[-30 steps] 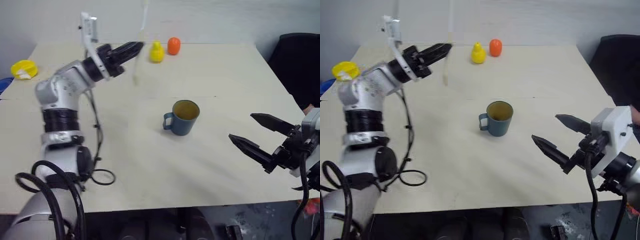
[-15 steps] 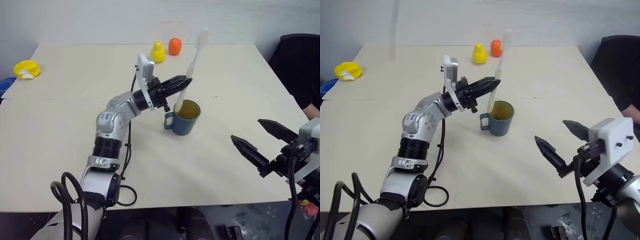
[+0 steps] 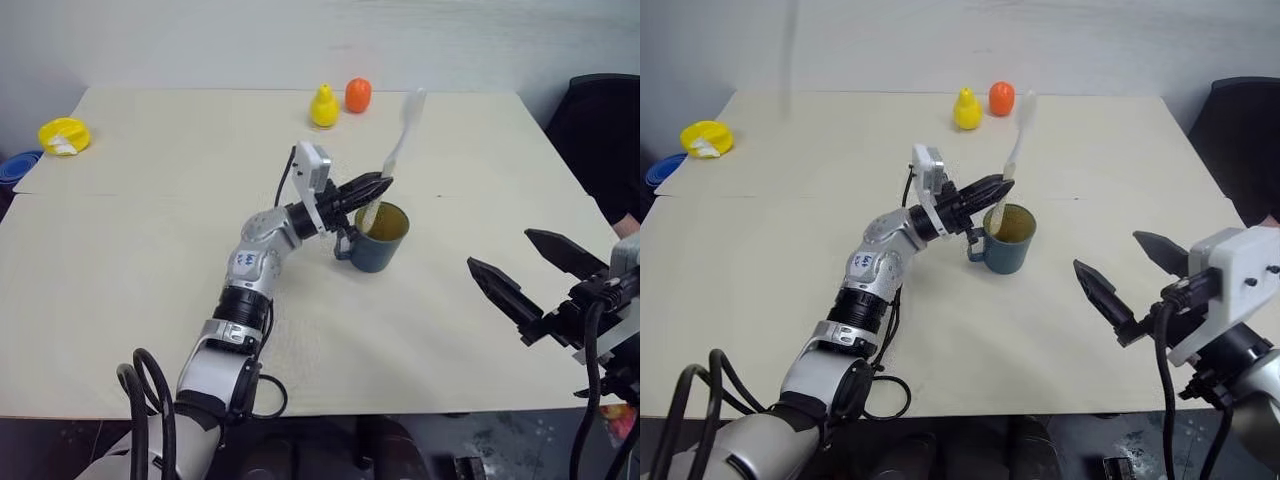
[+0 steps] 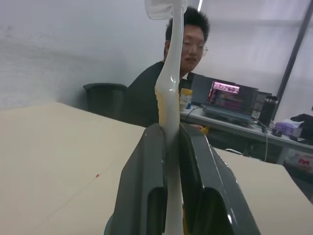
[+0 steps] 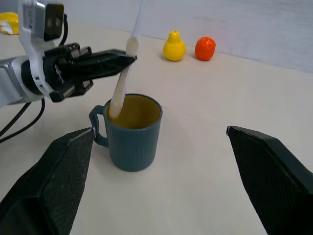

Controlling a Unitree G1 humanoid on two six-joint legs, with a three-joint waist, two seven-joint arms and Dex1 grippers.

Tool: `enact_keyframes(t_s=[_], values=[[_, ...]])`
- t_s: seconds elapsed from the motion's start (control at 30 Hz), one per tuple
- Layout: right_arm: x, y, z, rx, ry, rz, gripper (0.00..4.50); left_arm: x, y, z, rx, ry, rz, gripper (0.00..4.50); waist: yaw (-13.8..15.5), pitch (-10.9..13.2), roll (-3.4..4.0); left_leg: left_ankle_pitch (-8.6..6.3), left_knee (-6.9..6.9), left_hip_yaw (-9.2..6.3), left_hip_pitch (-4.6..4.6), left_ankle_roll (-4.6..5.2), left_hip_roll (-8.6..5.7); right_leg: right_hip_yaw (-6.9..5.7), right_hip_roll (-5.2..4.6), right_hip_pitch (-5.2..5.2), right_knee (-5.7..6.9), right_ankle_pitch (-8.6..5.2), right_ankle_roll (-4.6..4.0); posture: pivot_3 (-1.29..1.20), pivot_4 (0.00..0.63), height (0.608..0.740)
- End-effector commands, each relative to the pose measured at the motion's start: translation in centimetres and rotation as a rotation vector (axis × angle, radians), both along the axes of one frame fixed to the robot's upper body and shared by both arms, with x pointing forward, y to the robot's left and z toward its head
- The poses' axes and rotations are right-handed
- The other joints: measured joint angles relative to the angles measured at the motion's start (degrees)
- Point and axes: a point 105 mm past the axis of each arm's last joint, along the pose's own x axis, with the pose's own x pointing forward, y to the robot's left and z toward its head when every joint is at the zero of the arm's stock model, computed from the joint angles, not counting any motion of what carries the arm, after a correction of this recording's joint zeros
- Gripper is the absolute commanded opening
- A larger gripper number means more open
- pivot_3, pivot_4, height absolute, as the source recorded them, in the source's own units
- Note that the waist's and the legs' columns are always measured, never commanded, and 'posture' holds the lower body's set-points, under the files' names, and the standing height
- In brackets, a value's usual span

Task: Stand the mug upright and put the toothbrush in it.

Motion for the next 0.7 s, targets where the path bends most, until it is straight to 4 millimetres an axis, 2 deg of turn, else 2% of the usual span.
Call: enact_keyframes(t_s=[0.03,0.2,0.3,0.4,0.53,0.63,0.7], values=[[0.1,0.2,0.5,0.0,-0.022,0.014,4.5,-0.8,-0.3,0.6,-0.013,-0.007,-0.068,1.06,0.0,0.0,0.0,0.0,0.0,0.0,0.0,0.0,0.01,0.0,0.0,0.0,0.0,0.0,0.0,0.0,0.15,0.74],[0.3,0.1,0.1,-0.008,-0.002,0.023,4.5,-1.7,1.1,1.8,-0.011,-0.017,-0.104,2.6,-0.05,0.0,0.0,0.0,-0.01,-0.01,0.0,0.02,0.01,0.0,0.0,0.0,-0.01,0.0,0.0,0.0,0.15,0.74],[0.6,-0.1,-0.2,-0.023,0.018,0.035,4.5,-3.1,3.6,3.7,0.025,-0.053,-0.16,3.56,-0.35,0.01,0.02,0.0,-0.01,-0.03,0.0,0.01,0.05,-0.01,0.02,-0.01,-0.01,0.0,0.0,0.0,0.15,0.74],[0.8,-0.3,-0.5,-0.029,0.029,0.046,4.5,-4.5,6.9,4.7,0.14,-0.095,-0.186,4.42,-0.82,0.02,0.13,0.0,-0.03,-0.12,0.04,0.0,0.12,-0.01,0.05,-0.01,0.01,-0.01,-0.02,0.0,0.15,0.74],[0.9,-0.4,-1.0,-0.041,0.068,0.086,4.5,-5.5,13.6,5.7,0.383,-0.157,-0.15,4.42,-1.53,0.06,0.33,-0.01,-0.08,-0.31,0.12,-0.02,0.11,-0.01,0.05,-0.03,0.02,-0.04,-0.07,0.0,0.15,0.74],[0.9,-0.7,-1.8,-0.06,0.112,0.119,4.5,-6.6,17.0,5.7,0.556,-0.155,-0.157,4.42,-1.67,0.07,0.37,-0.01,-0.1,-0.27,0.19,-0.03,0.1,-0.08,0.08,-0.16,0.03,-0.07,-0.12,0.0,0.15,0.74],[0.9,-0.9,-2.2,-0.069,0.135,0.141,4.5,-7.6,18.5,5.4,0.66,-0.143,-0.177,4.42,-1.47,0.08,0.38,-0.02,-0.1,-0.21,0.13,-0.04,0.08,-0.16,0.05,-0.17,0.02,-0.08,-0.14,0.0,0.15,0.74]])
